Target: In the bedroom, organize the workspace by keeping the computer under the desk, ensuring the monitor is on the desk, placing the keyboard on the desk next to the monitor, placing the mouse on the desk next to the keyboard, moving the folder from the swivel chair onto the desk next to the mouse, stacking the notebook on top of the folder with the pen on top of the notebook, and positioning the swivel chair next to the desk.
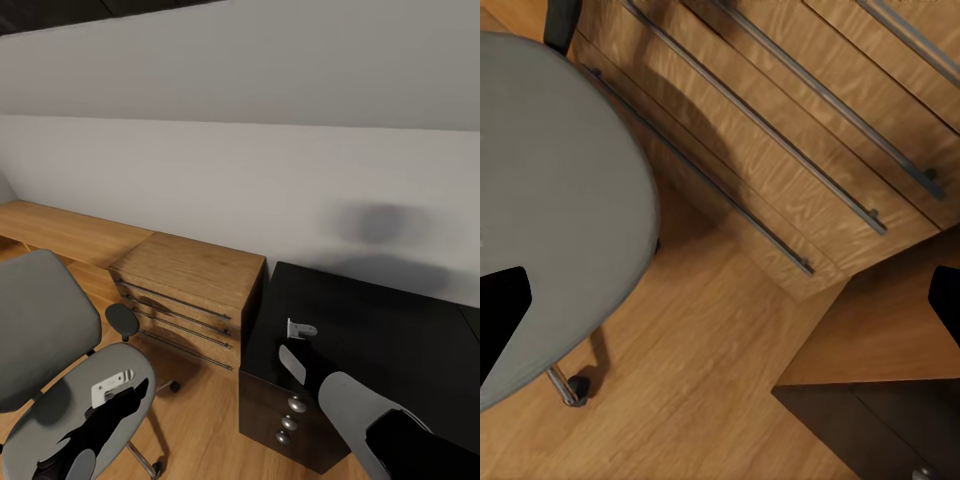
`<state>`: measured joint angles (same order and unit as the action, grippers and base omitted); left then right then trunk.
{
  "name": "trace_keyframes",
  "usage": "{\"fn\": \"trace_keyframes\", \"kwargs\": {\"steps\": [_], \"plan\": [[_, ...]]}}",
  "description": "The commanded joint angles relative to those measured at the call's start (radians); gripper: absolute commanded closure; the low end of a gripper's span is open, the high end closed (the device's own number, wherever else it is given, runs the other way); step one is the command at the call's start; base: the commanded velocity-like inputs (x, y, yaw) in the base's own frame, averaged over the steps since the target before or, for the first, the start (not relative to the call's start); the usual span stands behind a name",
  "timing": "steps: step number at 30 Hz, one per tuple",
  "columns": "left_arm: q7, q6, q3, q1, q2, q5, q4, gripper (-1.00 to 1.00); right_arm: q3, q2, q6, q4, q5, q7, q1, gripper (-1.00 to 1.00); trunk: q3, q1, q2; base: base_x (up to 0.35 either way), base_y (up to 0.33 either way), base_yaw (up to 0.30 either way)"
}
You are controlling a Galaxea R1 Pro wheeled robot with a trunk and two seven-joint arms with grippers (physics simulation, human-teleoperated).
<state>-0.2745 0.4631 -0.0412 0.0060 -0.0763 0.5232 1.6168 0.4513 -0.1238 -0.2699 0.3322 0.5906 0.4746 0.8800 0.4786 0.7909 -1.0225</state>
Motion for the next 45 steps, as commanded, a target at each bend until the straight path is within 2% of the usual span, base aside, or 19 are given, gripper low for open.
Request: {"fn": "trace_keyframes", "kwargs": {"steps": [1,5,9,14,36,45], "plan": [[-0.008,0.003,0.000,0.000,0.000,0.011,0.002,-1.00,0.007,0.001,-0.010,-0.032,0.003,0.009,0.000,1.00,0.001,0.000,-0.001,0.000,0.000,0.000],[-0.008,0.003,0.000,0.000,0.000,0.011,0.002,-1.00,0.006,0.001,-0.013,-0.032,0.005,0.010,0.000,1.00,0.001,0.000,-0.001,0.000,0.000,0.000],[-0.008,0.003,-0.001,0.000,0.000,0.011,0.002,-1.00,-0.005,0.001,-0.065,-0.015,0.044,0.010,0.000,1.00,0.001,0.000,-0.001,0.000,0.000,0.000],[-0.007,0.003,-0.002,0.000,0.000,0.011,0.002,-1.00,-0.008,0.002,-0.086,0.016,0.055,0.010,0.000,1.00,0.001,0.000,-0.001,0.000,0.000,0.000],[-0.008,0.003,-0.003,0.000,0.000,0.011,0.002,-1.00,-0.013,0.003,-0.095,0.027,0.058,0.012,0.000,1.00,0.001,0.000,-0.001,0.000,0.000,0.000],[-0.008,0.003,-0.003,0.000,0.000,0.011,0.002,-1.00,-0.014,0.003,-0.123,0.028,0.058,0.012,0.000,1.00,0.001,0.000,-0.001,0.000,0.000,0.000]]}}
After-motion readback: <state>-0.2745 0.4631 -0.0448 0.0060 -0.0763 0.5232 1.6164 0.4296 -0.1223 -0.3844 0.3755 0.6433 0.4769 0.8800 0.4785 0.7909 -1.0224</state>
